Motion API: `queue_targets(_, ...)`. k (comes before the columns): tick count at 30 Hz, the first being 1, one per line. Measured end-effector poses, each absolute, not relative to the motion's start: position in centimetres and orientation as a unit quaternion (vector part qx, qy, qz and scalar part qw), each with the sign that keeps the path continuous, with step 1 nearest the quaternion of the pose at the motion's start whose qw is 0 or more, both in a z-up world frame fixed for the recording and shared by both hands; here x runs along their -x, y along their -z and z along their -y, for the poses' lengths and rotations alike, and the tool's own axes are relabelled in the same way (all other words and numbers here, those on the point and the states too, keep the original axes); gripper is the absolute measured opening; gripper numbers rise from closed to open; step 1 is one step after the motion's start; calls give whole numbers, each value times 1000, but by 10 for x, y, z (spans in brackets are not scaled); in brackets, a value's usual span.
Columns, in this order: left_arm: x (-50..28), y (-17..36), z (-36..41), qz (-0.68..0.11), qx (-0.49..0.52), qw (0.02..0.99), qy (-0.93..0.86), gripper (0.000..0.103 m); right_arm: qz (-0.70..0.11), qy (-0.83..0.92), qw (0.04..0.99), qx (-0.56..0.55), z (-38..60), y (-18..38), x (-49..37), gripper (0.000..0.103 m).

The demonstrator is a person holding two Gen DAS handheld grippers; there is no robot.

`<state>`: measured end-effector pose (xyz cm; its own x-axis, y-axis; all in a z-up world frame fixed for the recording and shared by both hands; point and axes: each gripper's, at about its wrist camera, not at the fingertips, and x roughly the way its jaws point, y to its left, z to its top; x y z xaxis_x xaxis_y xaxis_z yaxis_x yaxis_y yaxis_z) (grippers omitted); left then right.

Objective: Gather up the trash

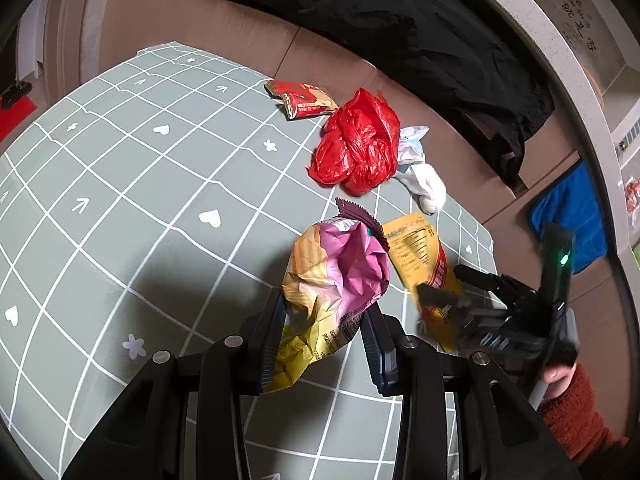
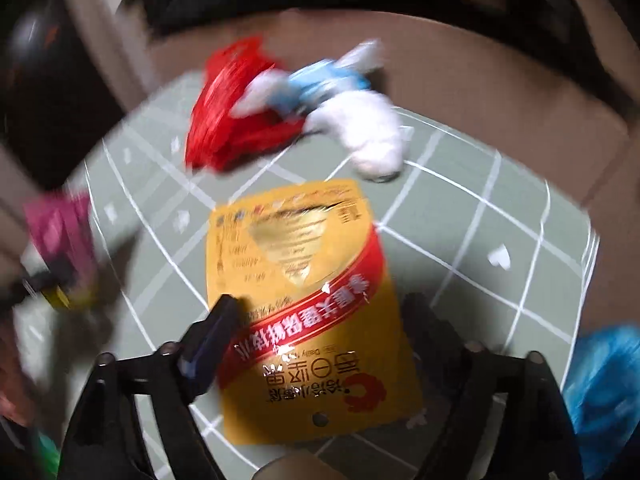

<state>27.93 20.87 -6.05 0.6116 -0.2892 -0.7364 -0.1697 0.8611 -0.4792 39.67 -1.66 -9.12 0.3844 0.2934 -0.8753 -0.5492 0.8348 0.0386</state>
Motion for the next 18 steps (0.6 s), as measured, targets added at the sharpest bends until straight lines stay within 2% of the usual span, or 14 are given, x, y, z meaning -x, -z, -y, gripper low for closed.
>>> queue_targets(3,-279,61,-209,-440,264,858,36,37,-493,-261,816,150,8,95,-393,100)
queue_targets(4,-278,61,-209,-439,265,858,37,38,-496,-264,813,151,7,94,-394,101)
queue_targets(15,-279,64,-209,-441,273,854,39,38,-522,-271,788,184,-19,93,-406,102)
queue_targets(18,-279,64,-210,-440,273,854,39,38,-508,-282,792,191,-23,91,-405,98)
